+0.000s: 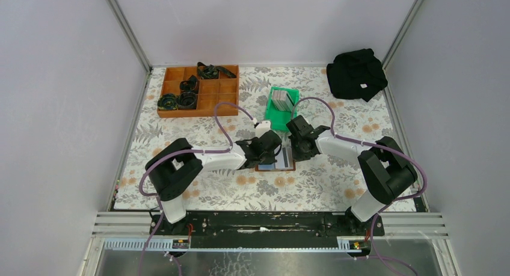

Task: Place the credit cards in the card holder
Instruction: Insert the credit card into the card holder.

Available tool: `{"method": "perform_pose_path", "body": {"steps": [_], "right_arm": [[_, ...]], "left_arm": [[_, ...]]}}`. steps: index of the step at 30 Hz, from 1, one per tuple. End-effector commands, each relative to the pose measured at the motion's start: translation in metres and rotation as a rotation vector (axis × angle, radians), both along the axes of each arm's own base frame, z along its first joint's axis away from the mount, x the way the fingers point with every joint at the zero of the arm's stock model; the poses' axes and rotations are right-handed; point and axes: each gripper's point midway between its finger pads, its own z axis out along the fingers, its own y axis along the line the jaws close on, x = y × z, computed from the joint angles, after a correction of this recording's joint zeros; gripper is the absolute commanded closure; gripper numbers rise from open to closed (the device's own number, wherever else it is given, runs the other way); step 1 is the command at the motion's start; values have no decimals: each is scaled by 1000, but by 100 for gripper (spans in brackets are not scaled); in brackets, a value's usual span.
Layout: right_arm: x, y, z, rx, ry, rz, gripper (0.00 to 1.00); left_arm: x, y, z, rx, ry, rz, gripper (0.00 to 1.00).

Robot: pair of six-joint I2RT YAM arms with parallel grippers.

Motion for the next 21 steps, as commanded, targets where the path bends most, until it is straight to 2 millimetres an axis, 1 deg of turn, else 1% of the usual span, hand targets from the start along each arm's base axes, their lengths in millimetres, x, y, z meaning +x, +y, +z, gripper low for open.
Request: {"method": "perform_pose_path", "body": {"steps": [1, 8, 14, 21], "right_arm": [[-1, 3, -10, 14, 21, -2, 81], [-2, 4, -10, 20, 25, 1, 81], [-6, 3, -13, 21, 37, 3, 81], [-8, 2, -16, 18, 44, 6, 81]], "left_arm": [[3, 2, -5, 43, -9, 10, 100], [0, -3, -12, 42, 16, -7, 100], [4, -17, -4, -10, -10, -30, 100], [7, -29, 6, -40, -35, -44, 100]]}}
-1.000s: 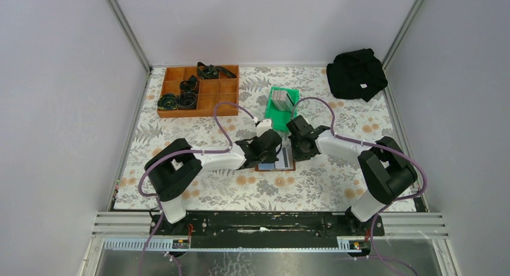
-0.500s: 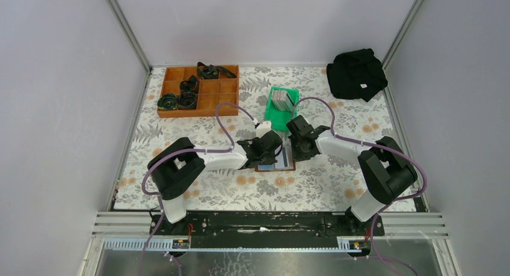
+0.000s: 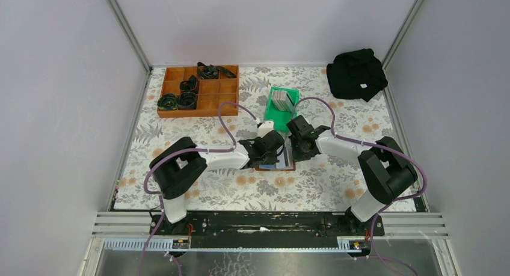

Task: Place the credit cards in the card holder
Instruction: Insert the credit card into the card holder.

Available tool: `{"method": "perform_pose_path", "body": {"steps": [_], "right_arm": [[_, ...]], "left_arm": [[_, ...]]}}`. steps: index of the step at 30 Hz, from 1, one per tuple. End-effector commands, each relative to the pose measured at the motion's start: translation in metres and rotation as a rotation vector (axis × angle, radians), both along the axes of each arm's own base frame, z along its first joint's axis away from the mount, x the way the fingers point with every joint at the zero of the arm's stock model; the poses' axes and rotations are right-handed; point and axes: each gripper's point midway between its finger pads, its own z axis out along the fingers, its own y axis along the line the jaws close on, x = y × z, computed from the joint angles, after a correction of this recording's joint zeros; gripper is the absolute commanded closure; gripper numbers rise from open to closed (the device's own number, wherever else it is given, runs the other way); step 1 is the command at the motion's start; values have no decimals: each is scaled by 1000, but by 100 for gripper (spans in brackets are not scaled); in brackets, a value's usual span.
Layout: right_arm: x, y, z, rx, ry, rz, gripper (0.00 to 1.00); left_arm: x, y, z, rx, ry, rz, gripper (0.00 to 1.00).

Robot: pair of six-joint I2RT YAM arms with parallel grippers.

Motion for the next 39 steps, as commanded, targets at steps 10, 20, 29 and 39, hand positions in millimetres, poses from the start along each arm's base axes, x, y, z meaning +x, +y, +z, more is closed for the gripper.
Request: {"method": "perform_pose_path", "body": {"steps": [10, 20, 29, 39], "right_arm": [[-8, 0, -14, 11, 37, 5, 80], [0, -5, 0, 1, -20, -22, 79], [13, 2, 29, 37, -78, -32, 73], [38, 25, 93, 137, -178, -34, 63]], "left_arm": [[6, -27, 20, -68, -56, -32, 100], [7, 3, 29, -4, -88, 58, 100], [2, 19, 42, -17, -115, 94, 100], [-3, 42, 82, -35, -178, 129, 99]]}}
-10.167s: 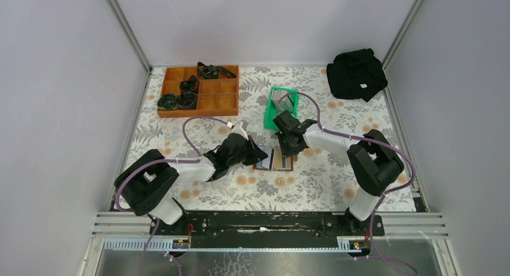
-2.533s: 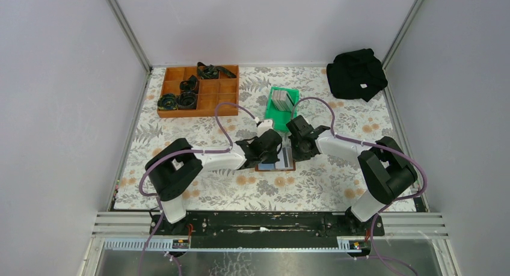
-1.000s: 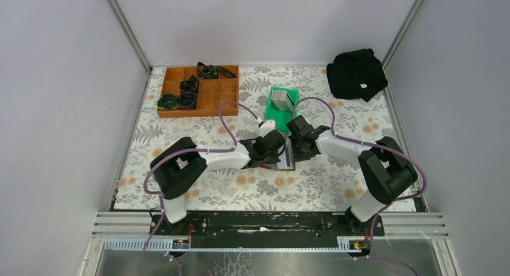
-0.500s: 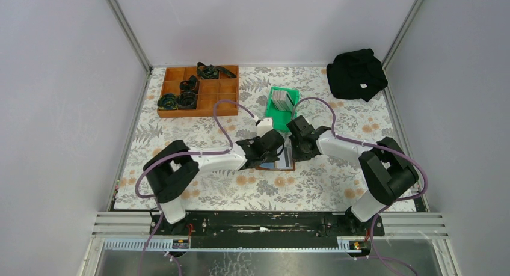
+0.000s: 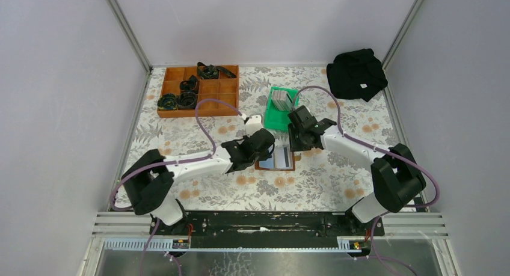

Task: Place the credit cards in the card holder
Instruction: Insert the credit card into the card holder, then pick up the credit card from the storage box.

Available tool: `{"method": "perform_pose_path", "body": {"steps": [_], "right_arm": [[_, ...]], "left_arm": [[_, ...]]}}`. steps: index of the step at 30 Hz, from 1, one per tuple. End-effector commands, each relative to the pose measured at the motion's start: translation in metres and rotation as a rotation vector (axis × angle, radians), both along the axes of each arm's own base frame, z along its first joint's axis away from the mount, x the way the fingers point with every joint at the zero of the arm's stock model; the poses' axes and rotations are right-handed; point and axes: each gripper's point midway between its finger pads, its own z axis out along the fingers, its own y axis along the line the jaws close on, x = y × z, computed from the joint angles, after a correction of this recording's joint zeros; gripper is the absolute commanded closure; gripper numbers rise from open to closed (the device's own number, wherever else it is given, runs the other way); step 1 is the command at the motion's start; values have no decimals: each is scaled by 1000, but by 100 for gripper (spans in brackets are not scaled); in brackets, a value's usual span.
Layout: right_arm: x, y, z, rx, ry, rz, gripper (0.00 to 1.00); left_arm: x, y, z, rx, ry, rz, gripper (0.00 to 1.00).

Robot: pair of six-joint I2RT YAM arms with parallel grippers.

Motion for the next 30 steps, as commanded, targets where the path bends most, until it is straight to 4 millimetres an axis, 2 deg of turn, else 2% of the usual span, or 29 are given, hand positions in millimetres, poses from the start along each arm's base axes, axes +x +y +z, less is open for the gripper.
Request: {"method": "perform_pose_path", "body": {"steps": [1, 4, 8, 10, 13, 16, 17, 18, 20, 23, 30], "right_arm": [[25, 18, 56, 91, -104, -21, 63], [38, 27, 80, 129, -151, -35, 61], [65, 35, 107, 139, -236, -65, 57], [81, 36, 119, 115, -281, -70, 53], [110, 40, 142, 94, -346, -87, 42], [139, 41, 143, 83, -341, -115, 40], [150, 40, 136, 76, -325, -128, 41], [173, 38, 130, 103, -298, -167, 41], [190, 31, 125, 122, -284, -196, 41], [209, 25, 115, 149, -274, -221, 42], [234, 23, 95, 204, -217, -210, 43]], "left_arm": [[0, 19, 29, 5, -67, 45, 97], [-2, 29, 52, -9, -108, 49, 85], [-7, 40, 82, -55, -165, 40, 55], [-9, 46, 97, -80, -195, 36, 41], [-12, 50, 106, -84, -208, 18, 28], [-13, 51, 112, -68, -215, 3, 23], [-11, 50, 115, -63, -223, -3, 22], [-6, 54, 120, -36, -236, 5, 21], [-3, 56, 123, -19, -239, 7, 20], [3, 59, 127, 10, -255, 3, 19], [19, 62, 121, 7, -245, 12, 18]]}}
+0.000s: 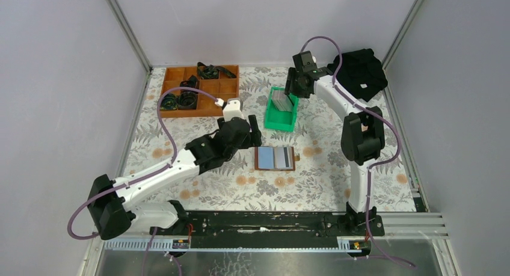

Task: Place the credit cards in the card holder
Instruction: Pick up the credit card from the storage box.

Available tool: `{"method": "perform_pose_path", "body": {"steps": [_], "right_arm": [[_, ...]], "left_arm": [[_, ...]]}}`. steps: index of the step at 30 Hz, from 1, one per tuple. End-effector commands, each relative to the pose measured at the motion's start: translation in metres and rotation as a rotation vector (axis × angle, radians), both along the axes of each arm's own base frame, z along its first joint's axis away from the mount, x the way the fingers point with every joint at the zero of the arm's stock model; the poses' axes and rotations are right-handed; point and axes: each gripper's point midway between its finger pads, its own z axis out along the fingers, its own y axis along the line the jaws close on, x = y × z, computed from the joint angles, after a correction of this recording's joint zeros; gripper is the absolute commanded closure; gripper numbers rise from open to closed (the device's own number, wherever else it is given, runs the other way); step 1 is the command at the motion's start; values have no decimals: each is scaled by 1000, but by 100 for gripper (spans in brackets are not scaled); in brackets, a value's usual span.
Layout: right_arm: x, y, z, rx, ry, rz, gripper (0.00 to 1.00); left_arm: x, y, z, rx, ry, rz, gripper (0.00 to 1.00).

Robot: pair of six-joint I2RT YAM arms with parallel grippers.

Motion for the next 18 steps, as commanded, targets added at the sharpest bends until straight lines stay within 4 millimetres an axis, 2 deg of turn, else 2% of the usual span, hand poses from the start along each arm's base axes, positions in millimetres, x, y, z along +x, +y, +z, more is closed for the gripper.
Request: {"method": "perform_pose_path", "body": {"steps": [1, 18], "right_arm": [[18, 15, 24, 85, -44, 40, 43], [28, 26, -18, 166, 43, 39, 43]], "left_arm": [[15, 4, 3, 22, -19, 7, 18], [33, 11, -7, 14, 0, 6, 18]]}}
